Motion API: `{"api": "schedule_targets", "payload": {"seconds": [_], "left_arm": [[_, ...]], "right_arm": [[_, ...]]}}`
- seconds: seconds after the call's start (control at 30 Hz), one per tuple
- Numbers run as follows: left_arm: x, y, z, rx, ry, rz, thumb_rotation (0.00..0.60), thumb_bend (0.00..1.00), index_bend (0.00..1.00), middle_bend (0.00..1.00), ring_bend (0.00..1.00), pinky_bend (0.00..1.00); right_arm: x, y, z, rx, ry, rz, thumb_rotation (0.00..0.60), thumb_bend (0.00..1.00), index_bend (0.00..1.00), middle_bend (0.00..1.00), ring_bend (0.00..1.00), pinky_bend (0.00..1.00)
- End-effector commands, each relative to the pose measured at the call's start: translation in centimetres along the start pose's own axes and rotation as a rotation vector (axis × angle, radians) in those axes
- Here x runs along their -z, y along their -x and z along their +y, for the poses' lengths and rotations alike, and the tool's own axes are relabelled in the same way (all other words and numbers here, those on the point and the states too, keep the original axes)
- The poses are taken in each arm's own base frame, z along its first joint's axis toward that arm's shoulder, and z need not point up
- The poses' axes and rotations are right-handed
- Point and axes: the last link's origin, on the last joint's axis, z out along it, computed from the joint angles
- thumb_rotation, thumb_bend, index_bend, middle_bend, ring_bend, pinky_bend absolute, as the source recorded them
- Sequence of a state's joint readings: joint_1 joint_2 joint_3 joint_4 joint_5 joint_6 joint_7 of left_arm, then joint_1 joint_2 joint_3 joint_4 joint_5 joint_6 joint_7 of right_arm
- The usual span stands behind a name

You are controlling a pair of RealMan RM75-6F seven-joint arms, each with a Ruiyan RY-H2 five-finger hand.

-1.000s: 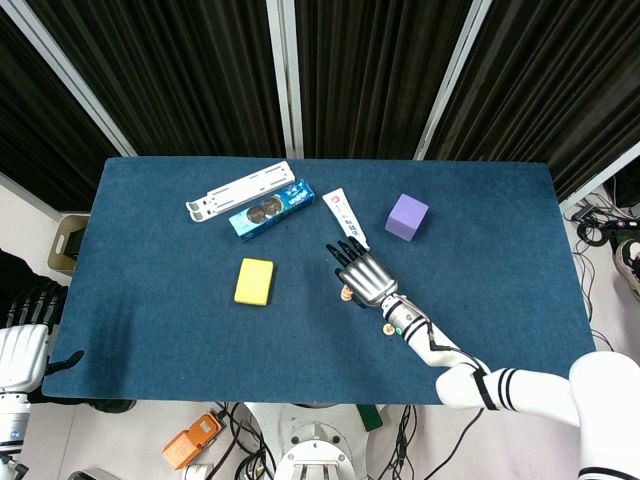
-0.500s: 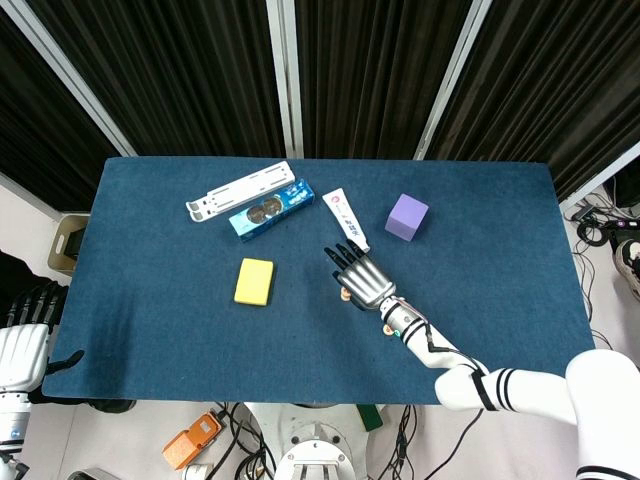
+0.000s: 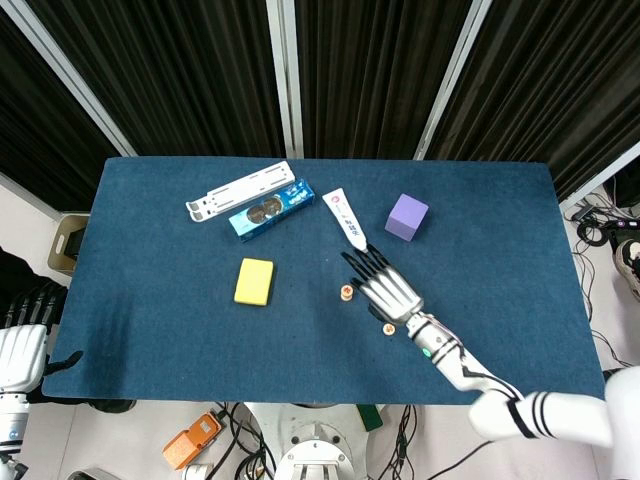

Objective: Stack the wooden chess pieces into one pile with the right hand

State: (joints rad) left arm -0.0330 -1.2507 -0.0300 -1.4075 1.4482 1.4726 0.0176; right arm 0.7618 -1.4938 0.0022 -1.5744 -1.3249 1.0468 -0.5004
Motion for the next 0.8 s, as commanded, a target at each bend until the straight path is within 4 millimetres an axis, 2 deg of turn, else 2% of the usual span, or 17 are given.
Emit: {"api": "schedule_targets", "payload": {"seconds": [0.03, 0.13, 0.27, 0.63, 0.8], "left_arm": [[-0.1, 0.0, 0.2, 0.000, 0.007, 0.001, 0.600, 0.00, 0.08, 0.01, 0.00, 0.00], [-0.2, -0.1, 0.4, 0.000, 0.019, 0.006, 0.600, 0.00, 0.08, 0.01, 0.00, 0.00], [-0.1, -0.3, 0.6, -0.002, 0.021, 0.013, 0.600, 0.00, 0.08, 0.01, 0.00, 0.00], [0.2, -0.3, 0.5, -0.003, 0.014, 0.010, 0.600, 0.00, 0.08, 0.01, 0.00, 0.00], [0.2, -0.3, 0.4, -0.004, 0.014, 0.012, 0.600, 0.00, 0.08, 0.01, 0.00, 0.00]], "right_arm": [[3.3, 1.8, 0.5, -0.023, 0.004, -0.043, 0.600, 0.38, 0.47, 0.00, 0.00, 0.02], [4.2, 3.0, 0.6, -0.013, 0.008, -0.068, 0.600, 0.38, 0.47, 0.00, 0.00, 0.01], [4.3, 3.9, 0.7, -0.009, 0.014, -0.085, 0.600, 0.39, 0.48, 0.00, 0.00, 0.01], [4.1, 5.2, 0.8, 0.008, 0.016, -0.125, 0.600, 0.39, 0.50, 0.00, 0.00, 0.00], [4.0, 5.4, 0.8, 0.002, 0.017, -0.133, 0.600, 0.43, 0.51, 0.00, 0.00, 0.00]]}}
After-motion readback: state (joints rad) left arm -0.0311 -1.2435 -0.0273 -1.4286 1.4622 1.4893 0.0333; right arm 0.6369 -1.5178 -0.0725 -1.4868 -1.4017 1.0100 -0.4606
